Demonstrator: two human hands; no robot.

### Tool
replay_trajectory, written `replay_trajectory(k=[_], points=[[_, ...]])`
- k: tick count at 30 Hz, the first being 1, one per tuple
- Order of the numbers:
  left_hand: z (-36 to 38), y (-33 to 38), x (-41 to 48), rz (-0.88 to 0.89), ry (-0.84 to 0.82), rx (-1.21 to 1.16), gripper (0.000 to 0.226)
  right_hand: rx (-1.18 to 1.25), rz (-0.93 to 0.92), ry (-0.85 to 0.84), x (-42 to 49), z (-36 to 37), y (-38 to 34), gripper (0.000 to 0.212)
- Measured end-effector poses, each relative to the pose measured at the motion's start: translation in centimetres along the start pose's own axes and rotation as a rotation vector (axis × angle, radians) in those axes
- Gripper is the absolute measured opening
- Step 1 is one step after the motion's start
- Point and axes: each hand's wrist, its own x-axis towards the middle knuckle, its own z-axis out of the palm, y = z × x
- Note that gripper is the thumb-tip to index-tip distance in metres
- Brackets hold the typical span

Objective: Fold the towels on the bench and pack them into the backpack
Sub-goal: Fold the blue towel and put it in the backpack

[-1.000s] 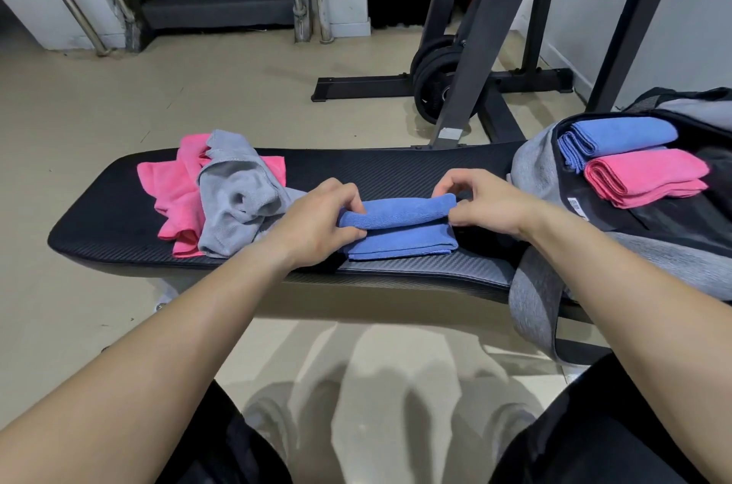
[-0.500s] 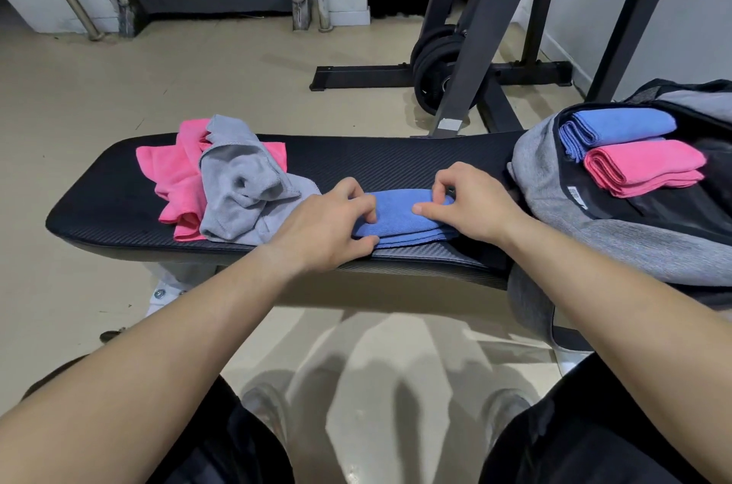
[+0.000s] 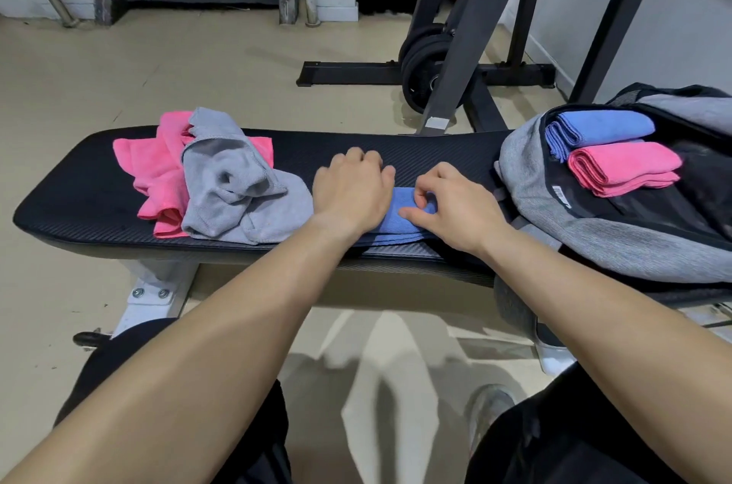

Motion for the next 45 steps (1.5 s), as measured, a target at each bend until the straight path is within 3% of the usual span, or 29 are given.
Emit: replay_trajectory(k=[3,9,12,15,19,24,35,41,45], points=[[2.3,-0.7,-0.4,-0.023,-0.116,0.040,0.052,0.022,-0.004,0.009,-0.2,0.1,0.4,0.037],[3.6,-1.1,-0.9,-0.048,-0.131,0.034,0.054,0.025,-0.001,0.018,-0.2,-0.4,0.1,0.031],[3.7,-0.7,-1.0,-0.070,-0.130,0.038,0.054,-0.148,-0.003,0.111,0.3,-1.1,-1.5,0.021],[3.5,-0.5,-1.2,-0.070,-0.118,0.039,0.056,-0.139,0.000,0.187,0.8,-1.2,-4.0,0.027],[3.4,-0.6,-1.5,-0.073,-0.131,0.017,0.052,0.012,0.063,0.034,1.5,0.0,-5.4,0.043],[3.6,-0.8,-1.5,-0.075,-0.129,-0.023,0.052,-0.048,0.115,-0.066,1.3,1.6,-4.0,0.048],[3.1,-1.5,-1.8,-0.077,-0.186,-0.082,0.053,-0.184,0.002,-0.176,1.2,2.5,-1.5,0.058],[3.2,-1.5,-1.9,-0.083,-0.208,-0.089,0.052,-0.166,0.128,-0.227,0.1,2.1,-0.4,0.067],[3.2,-1.2,-1.9,-0.096,-0.201,-0.079,0.052,-0.226,0.169,-0.173,0.4,1.1,-1.6,0.058]])
